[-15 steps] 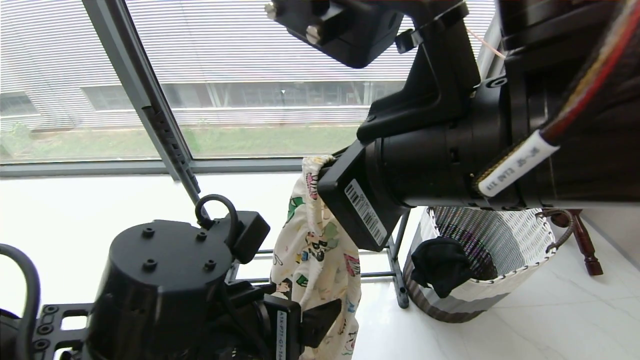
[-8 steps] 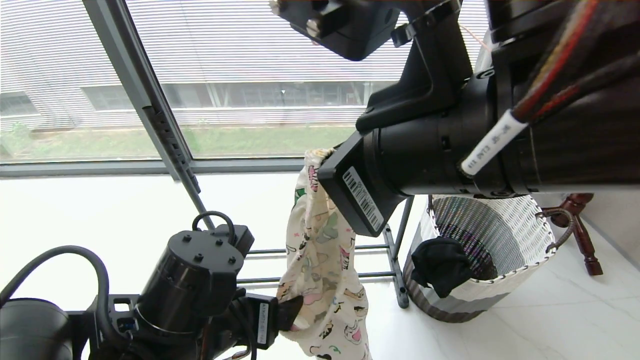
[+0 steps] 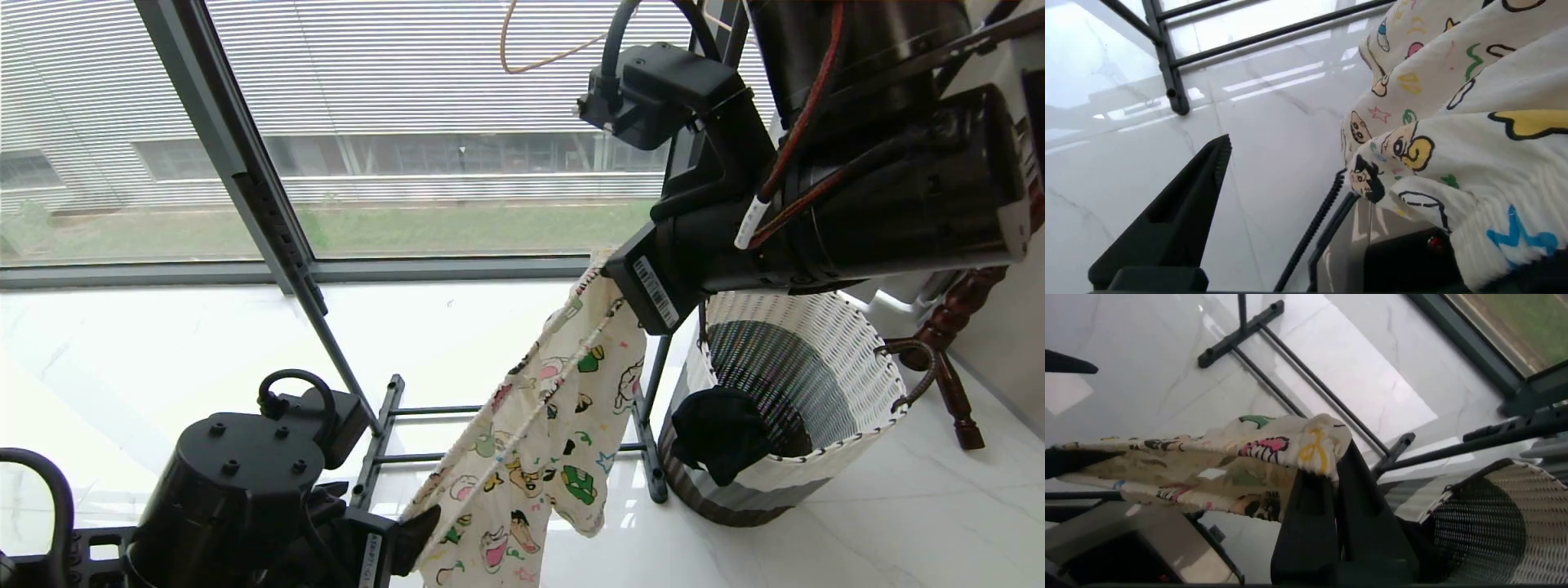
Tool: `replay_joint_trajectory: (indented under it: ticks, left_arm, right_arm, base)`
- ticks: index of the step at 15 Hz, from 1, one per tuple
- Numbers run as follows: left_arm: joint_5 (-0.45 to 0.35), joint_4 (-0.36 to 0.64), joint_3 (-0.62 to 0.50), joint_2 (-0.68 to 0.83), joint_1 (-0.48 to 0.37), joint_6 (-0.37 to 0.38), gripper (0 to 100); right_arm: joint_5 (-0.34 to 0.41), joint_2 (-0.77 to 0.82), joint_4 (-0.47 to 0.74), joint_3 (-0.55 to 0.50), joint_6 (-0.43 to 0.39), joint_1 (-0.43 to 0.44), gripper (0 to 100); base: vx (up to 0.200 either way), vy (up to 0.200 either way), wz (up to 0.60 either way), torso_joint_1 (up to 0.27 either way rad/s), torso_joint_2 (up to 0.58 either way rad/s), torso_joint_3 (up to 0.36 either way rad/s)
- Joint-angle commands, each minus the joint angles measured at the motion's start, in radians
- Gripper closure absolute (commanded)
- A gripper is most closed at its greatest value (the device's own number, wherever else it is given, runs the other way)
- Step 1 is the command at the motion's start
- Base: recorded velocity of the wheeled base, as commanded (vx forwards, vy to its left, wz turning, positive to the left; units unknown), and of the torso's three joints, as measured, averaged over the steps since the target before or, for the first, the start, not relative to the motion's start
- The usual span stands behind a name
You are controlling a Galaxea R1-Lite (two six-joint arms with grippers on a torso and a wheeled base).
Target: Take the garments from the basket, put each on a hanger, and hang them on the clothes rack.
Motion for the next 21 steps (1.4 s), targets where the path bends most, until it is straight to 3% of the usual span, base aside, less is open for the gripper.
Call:
replay_joint_trajectory:
  ticks: [1,5,6,8,9,11,13,15,17,21]
  left_arm:
    - [0.001,-0.001,0.002,-0.045,0.001,0.0,100]
    - [0.058,-0.001,0.011,-0.055,0.001,0.008,100]
    - [0.063,-0.01,-0.003,-0.088,0.001,0.009,100]
    - [0.063,-0.034,-0.15,-0.095,0.008,0.005,100]
    - [0.046,-0.036,-0.254,-0.078,0.056,0.009,100]
    - [-0.009,-0.034,-0.454,-0.014,0.099,0.034,100]
    - [-0.037,-0.034,-0.514,0.029,0.1,0.075,100]
    - [-0.059,-0.033,-0.49,0.03,0.1,0.077,100]
    - [-0.059,-0.033,-0.423,0.015,0.1,0.077,100]
    - [-0.055,-0.033,-0.187,-0.082,0.05,0.063,100]
  right_arm:
    - [-0.001,-0.024,-0.002,0.049,0.001,-0.022,100]
    - [-0.004,-0.125,-0.002,0.215,0.002,-0.063,100]
    - [-0.024,-0.19,-0.004,0.318,0.004,-0.077,100]
    - [-0.029,-0.308,-0.007,0.479,0.024,-0.082,100]
    - [-0.026,-0.388,-0.005,0.568,0.025,-0.068,100]
    - [-0.02,-0.532,-0.007,0.744,0.027,-0.002,100]
    - [-0.003,-0.589,-0.05,0.841,0.03,0.09,100]
    - [-0.003,-0.592,-0.146,0.895,0.027,0.122,100]
    - [-0.009,-0.592,-0.169,0.898,0.027,0.101,100]
    - [-0.009,-0.546,-0.315,0.806,0.022,-0.109,100]
  base:
    - [0.0,0.0,0.0,0.0,0.0,0.0]
    - [0.0,0.0,0.0,0.0,0.0,0.0]
    - [0.0,0.0,0.0,0.0,0.0,0.0]
    - [0.0,0.0,0.0,0.0,0.0,0.0]
    - [0.0,0.0,0.0,0.0,0.0,0.0]
    - [0.0,0.0,0.0,0.0,0.0,0.0]
    - [0.0,0.0,0.0,0.0,0.0,0.0]
    - [0.0,0.0,0.0,0.0,0.0,0.0]
    - [0.0,0.0,0.0,0.0,0.0,0.0]
    - [0.0,0.0,0.0,0.0,0.0,0.0]
